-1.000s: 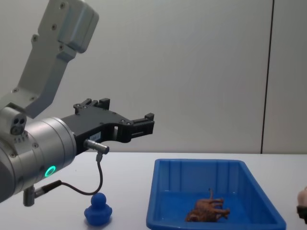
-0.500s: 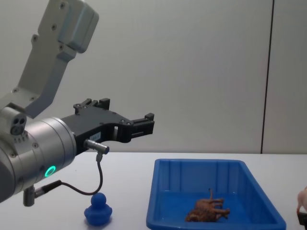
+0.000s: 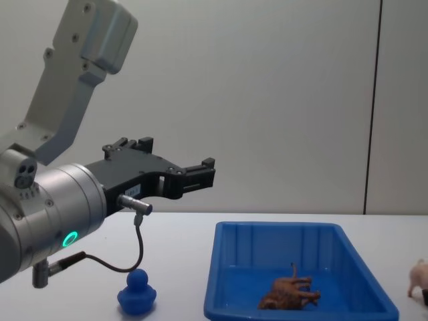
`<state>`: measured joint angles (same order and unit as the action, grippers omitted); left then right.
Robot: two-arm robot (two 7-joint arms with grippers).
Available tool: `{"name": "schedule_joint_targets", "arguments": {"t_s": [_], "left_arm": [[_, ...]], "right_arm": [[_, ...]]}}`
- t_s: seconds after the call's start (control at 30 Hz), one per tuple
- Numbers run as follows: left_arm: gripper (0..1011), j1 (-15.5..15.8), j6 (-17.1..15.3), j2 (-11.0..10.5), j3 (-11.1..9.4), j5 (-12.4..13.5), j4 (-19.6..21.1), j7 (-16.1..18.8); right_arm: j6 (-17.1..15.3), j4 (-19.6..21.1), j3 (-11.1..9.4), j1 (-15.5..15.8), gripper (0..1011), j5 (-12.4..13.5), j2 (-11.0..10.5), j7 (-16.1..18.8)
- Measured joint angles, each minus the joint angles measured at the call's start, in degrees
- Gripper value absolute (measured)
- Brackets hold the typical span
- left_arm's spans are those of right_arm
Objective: Pick up the two dolls from the table and place them into the box.
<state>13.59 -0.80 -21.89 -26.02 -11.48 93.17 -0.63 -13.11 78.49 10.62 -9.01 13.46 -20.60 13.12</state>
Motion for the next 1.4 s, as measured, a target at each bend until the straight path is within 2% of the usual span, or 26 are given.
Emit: {"name": "schedule_joint_targets", "arguments": {"t_s": [0.1, 0.27, 0.67, 1.0, 1.2, 1.4], "left_arm": [[1002, 0.0, 0.0, 0.0, 0.0, 0.0, 0.0, 0.0], [1001, 0.0, 0.0, 0.0, 0.0, 0.0, 0.0, 0.0], [1001, 0.0, 0.0, 0.0, 0.0, 0.0, 0.0, 0.0], [1001, 0.0, 0.0, 0.0, 0.0, 0.0, 0.0, 0.0], [1002, 0.0, 0.0, 0.0, 0.0, 0.0, 0.0, 0.0], [1001, 0.0, 0.0, 0.0, 0.0, 0.0, 0.0, 0.0]], "right_arm": [[0.5, -0.06, -0.08, -0.03, 373, 0.31, 0.03, -0.1], [1.67, 0.34, -0.31, 0.08, 366, 0.72, -0.03, -0.39], [6.05, 4.67, -0.78, 0.86, 366, 1.33, -0.5, 0.3], [8.39, 9.48, -0.25, 0.65, 366, 0.99, -0.35, 4.52], [8.45, 11.01, 0.58, -0.21, 366, 0.06, 0.29, 7.45], [6.98, 11.4, 2.19, -2.34, 371, -2.03, 1.9, 11.2]]}}
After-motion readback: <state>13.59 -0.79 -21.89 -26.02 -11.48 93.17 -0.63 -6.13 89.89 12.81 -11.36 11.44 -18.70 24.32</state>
